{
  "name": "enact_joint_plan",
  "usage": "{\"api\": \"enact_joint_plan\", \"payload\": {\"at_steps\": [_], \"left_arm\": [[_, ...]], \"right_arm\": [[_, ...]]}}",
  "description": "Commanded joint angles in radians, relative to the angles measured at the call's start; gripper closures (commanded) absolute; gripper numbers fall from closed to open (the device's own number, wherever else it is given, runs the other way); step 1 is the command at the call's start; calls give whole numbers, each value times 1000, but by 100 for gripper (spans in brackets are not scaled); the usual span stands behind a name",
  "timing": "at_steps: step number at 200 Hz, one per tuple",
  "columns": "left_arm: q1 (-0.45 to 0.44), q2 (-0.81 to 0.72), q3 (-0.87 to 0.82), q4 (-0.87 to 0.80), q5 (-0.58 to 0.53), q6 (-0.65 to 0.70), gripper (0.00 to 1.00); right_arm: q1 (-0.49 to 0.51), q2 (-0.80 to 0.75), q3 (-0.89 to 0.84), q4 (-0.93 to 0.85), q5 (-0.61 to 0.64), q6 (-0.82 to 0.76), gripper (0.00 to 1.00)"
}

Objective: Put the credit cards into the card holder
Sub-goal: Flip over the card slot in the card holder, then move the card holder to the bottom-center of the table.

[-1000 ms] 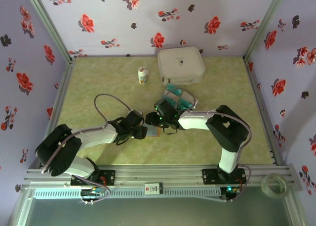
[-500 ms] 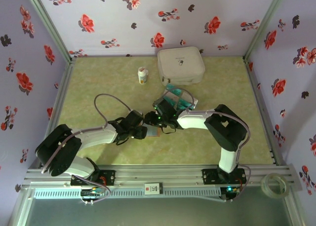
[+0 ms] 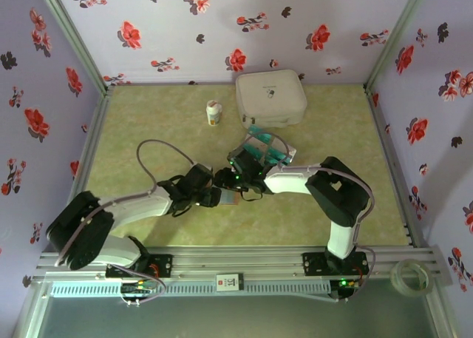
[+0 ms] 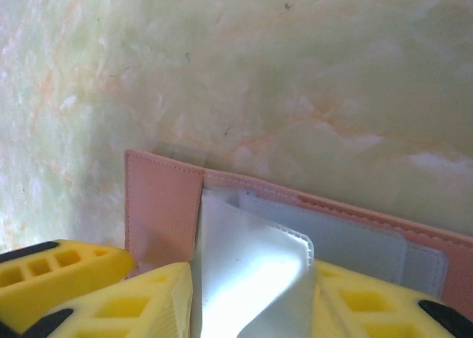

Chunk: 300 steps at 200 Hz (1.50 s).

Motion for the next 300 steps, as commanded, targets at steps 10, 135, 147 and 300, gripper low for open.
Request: {"api": "enact_joint_plan", "payload": {"at_steps": [10, 135, 147, 300], "left_arm": [[21, -189, -9, -15, -68, -51, 7], [143, -449, -49, -100, -125, -160, 0], [145, -453, -52, -99, -123, -161, 0], [151, -250, -11, -99, -84, -132, 0]], "right_arm": [[25, -39, 42, -3, -8, 22, 55], [103, 216, 251, 44, -25, 77, 51], [102, 227, 263, 45, -41, 76, 52], [35, -224, 21, -400, 298, -184, 45]]}}
